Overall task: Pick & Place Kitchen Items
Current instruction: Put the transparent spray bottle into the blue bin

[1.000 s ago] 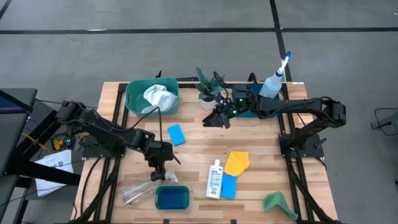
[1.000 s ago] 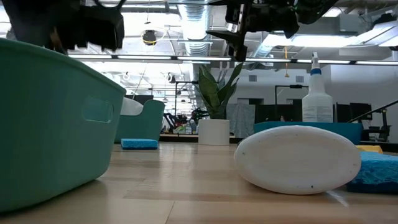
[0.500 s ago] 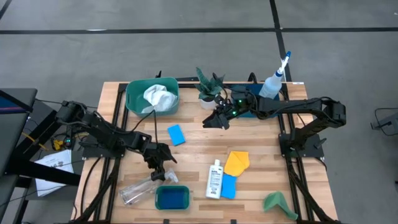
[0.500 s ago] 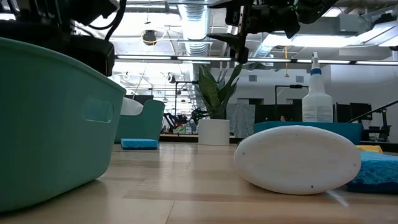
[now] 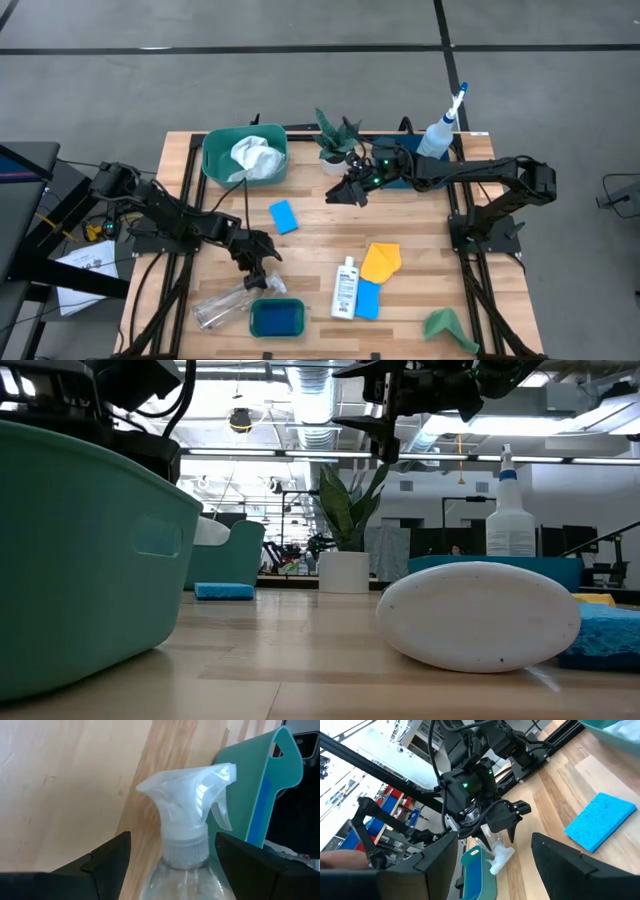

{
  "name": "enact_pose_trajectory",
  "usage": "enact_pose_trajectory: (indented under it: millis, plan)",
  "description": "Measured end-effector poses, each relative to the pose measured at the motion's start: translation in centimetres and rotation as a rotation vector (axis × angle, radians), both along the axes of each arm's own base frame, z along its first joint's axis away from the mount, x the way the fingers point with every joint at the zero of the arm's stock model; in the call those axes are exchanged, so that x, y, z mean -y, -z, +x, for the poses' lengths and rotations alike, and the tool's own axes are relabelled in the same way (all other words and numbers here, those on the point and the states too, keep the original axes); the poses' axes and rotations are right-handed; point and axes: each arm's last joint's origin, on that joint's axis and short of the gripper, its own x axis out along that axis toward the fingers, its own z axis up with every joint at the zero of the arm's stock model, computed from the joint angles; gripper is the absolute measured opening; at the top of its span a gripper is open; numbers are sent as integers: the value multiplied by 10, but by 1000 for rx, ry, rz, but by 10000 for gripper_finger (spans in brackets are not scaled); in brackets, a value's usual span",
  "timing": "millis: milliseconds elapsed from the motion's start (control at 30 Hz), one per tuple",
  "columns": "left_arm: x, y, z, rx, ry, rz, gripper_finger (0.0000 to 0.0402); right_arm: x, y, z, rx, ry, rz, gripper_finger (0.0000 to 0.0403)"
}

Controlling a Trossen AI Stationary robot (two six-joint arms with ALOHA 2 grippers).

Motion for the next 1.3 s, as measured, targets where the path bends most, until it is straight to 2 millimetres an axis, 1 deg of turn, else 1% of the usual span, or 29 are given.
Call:
enact_pose_trajectory:
  millis: [267, 533, 700, 800, 867, 1033, 1300]
  plan:
    - [0, 0, 0, 4, 2, 5, 285, 1, 0, 0, 0, 5, -1, 244]
    - [2, 13, 6, -29, 10, -8, 285, 1, 0, 0, -2, 9, -1, 244]
    - [3, 15, 5, -42, 21, -10, 281, 1, 1, 0, -10, 9, 1, 244]
    - [3, 15, 4, -47, 22, -2, 258, 1, 2, -1, -19, 9, 3, 244]
    - [2, 15, 4, -44, 17, 6, 230, 1, 2, -1, -20, 9, 3, 244]
    - [2, 15, 5, -37, 7, 10, 130, 1, 2, -1, -20, 8, 4, 244]
    - [2, 14, 5, -30, 9, 20, 128, 1, 2, -1, -19, 5, 5, 244]
